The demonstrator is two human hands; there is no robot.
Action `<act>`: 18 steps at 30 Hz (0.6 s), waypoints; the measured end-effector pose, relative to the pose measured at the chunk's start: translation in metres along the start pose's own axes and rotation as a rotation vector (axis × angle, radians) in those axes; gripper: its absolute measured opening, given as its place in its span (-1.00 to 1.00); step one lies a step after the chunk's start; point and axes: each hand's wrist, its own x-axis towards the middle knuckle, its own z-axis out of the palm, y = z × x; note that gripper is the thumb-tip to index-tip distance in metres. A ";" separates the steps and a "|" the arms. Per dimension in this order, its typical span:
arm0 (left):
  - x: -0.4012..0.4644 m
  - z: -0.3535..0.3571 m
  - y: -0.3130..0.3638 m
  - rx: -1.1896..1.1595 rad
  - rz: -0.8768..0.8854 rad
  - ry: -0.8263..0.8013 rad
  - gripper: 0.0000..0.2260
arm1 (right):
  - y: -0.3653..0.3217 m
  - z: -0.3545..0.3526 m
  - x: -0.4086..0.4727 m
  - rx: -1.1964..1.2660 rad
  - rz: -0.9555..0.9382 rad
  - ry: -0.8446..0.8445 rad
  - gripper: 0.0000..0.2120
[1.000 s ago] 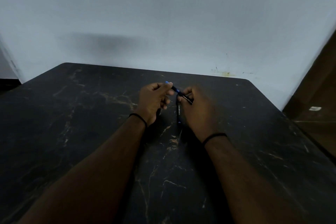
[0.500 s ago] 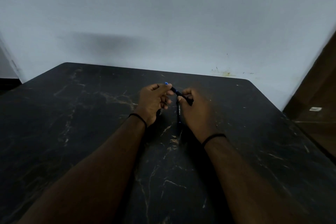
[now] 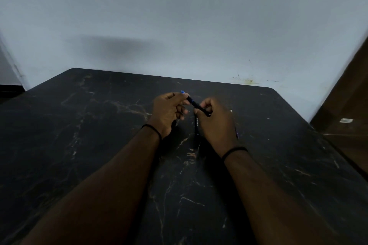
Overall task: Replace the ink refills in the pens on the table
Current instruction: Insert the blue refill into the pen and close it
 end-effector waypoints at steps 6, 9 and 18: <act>-0.001 0.000 0.001 0.009 -0.005 0.000 -0.87 | -0.001 -0.002 -0.001 -0.136 -0.007 -0.025 -0.74; -0.001 0.000 0.001 0.017 -0.005 -0.006 -0.88 | -0.004 -0.002 0.000 -0.208 -0.005 -0.034 -0.70; -0.001 0.000 0.000 0.022 -0.006 -0.007 -0.87 | -0.001 -0.002 0.000 -0.111 0.009 -0.021 -0.69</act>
